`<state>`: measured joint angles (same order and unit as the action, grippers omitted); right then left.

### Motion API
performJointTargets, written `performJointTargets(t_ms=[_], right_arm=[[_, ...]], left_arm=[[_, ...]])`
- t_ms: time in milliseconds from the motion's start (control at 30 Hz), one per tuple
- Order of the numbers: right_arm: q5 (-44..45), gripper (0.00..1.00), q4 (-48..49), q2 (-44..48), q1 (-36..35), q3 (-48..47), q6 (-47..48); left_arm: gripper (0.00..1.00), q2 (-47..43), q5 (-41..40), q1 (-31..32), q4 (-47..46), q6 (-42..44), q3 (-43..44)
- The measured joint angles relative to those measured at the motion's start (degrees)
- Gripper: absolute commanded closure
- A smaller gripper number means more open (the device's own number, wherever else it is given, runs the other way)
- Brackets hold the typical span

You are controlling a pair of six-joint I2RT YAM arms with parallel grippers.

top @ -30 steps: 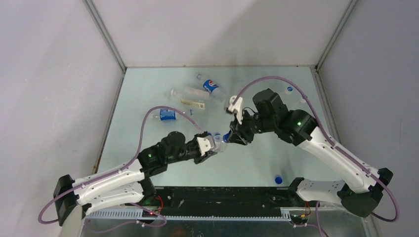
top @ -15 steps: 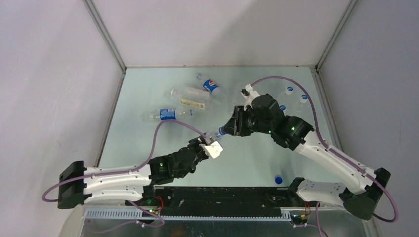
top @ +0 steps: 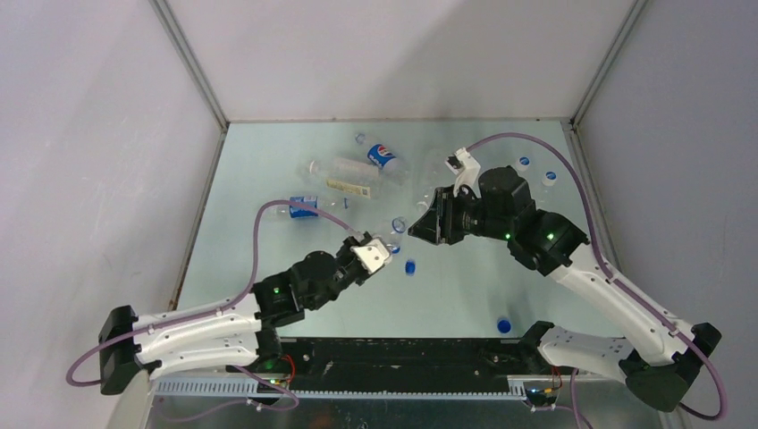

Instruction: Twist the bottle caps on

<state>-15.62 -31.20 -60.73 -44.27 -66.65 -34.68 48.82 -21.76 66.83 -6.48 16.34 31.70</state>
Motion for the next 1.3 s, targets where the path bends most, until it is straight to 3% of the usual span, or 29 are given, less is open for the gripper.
performJointTargets(t_ms=[200,467,567,667,900,1167,1300], right_arm=[[-2.6,0.68,-2.0,0.0,1.2,-0.3,5.9],[1.5,0.55,-10.4,-2.9,2.7,1.2,15.3],[3.7,0.46,-11.1,-3.0,2.7,5.3,16.2],[5.1,0.27,-11.3,-3.0,2.7,8.4,16.7],[-2.0,0.16,-0.9,-2.3,3.0,16.7,21.7],[-5.9,0.12,6.3,-18.1,3.0,16.0,28.3],[-5.2,0.15,6.1,-25.8,2.7,12.2,33.7]], left_arm=[[0.79,0.2,4.7,-1.7,4.5,-1.2,2.0],[0.78,1.2,5.0,-10.8,14.0,-7.4,4.5],[0.79,1.2,5.2,-14.0,16.6,-10.1,4.9],[0.79,1.2,5.7,-17.0,19.2,-13.3,5.4],[0.78,1.1,8.3,-20.8,23.5,-18.0,5.9],[0.78,-2.1,8.8,-21.7,26.2,-19.2,5.9],[0.78,-3.7,8.9,-22.2,26.9,-19.2,5.9]])
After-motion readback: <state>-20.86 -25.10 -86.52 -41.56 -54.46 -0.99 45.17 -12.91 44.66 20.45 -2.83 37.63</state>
